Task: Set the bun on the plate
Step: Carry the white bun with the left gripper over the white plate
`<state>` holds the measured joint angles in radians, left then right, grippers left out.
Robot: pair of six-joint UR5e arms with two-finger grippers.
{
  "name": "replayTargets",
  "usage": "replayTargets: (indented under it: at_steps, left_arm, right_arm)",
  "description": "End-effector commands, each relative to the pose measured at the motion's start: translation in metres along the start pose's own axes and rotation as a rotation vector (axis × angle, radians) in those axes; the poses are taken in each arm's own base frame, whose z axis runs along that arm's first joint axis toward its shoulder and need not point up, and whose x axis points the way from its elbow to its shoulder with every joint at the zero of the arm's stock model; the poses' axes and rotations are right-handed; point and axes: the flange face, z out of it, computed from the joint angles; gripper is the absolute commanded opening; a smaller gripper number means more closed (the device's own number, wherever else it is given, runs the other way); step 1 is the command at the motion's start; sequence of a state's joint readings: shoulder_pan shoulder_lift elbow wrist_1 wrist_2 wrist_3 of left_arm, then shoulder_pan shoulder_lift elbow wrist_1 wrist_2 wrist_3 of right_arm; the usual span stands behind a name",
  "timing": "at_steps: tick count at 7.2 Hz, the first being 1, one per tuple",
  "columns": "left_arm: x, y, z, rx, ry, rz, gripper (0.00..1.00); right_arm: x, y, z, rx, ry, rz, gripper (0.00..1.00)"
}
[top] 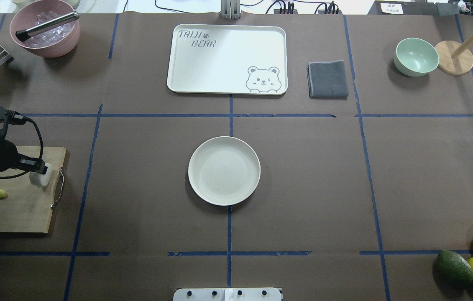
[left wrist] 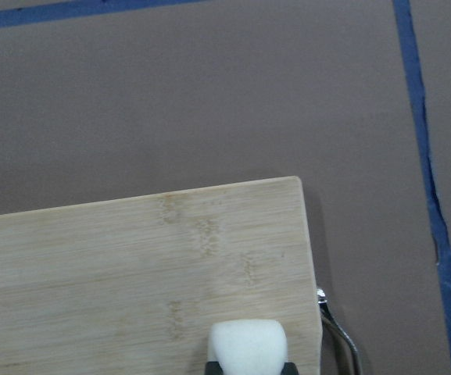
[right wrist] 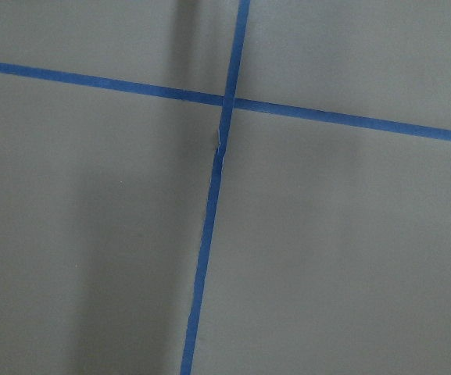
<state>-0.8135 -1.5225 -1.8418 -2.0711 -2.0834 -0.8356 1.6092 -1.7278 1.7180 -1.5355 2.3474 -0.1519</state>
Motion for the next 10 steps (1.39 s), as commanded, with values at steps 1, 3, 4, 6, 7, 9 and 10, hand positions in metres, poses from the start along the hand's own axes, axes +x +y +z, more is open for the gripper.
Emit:
replayTargets:
  at_steps: [1, 3, 4, 6, 7, 9, 10]
  left_arm:
    - [0.081, -0.05, -0.033, 0.0, -0.013, -0.01, 0.34]
    - [0.18, -0.101, -0.07, 0.014, -0.039, -0.004, 0.34]
    - [0.227, -0.103, -0.072, 0.001, -0.055, -0.018, 0.35]
    - [0.341, -0.084, -0.046, 0.026, -0.037, -0.122, 0.35]
    - [0.39, -0.087, -0.036, 0.027, -0.03, -0.168, 0.37]
    - [0.462, -0.066, -0.005, 0.011, -0.038, -0.217, 0.37]
    - [0.488, -0.057, 0.005, 0.015, -0.047, -0.22, 0.37]
  right_arm:
    - [0.0, 0.0, 0.0, 0.0, -0.004, 0.001, 1.0]
    - [-0.001, 0.0, 0.0, 0.0, -0.007, 0.001, 1.0]
    - [0.0, 0.001, 0.001, -0.001, -0.006, 0.002, 1.0]
    - [0.001, 0.001, 0.001, -0.002, -0.005, 0.003, 1.0]
    - [0.001, 0.001, 0.001, -0.002, -0.005, 0.003, 1.0]
    - [0.002, 0.002, 0.003, -0.005, -0.005, 0.006, 1.0]
    - [0.001, 0.001, 0.002, -0.003, -0.005, 0.004, 1.0]
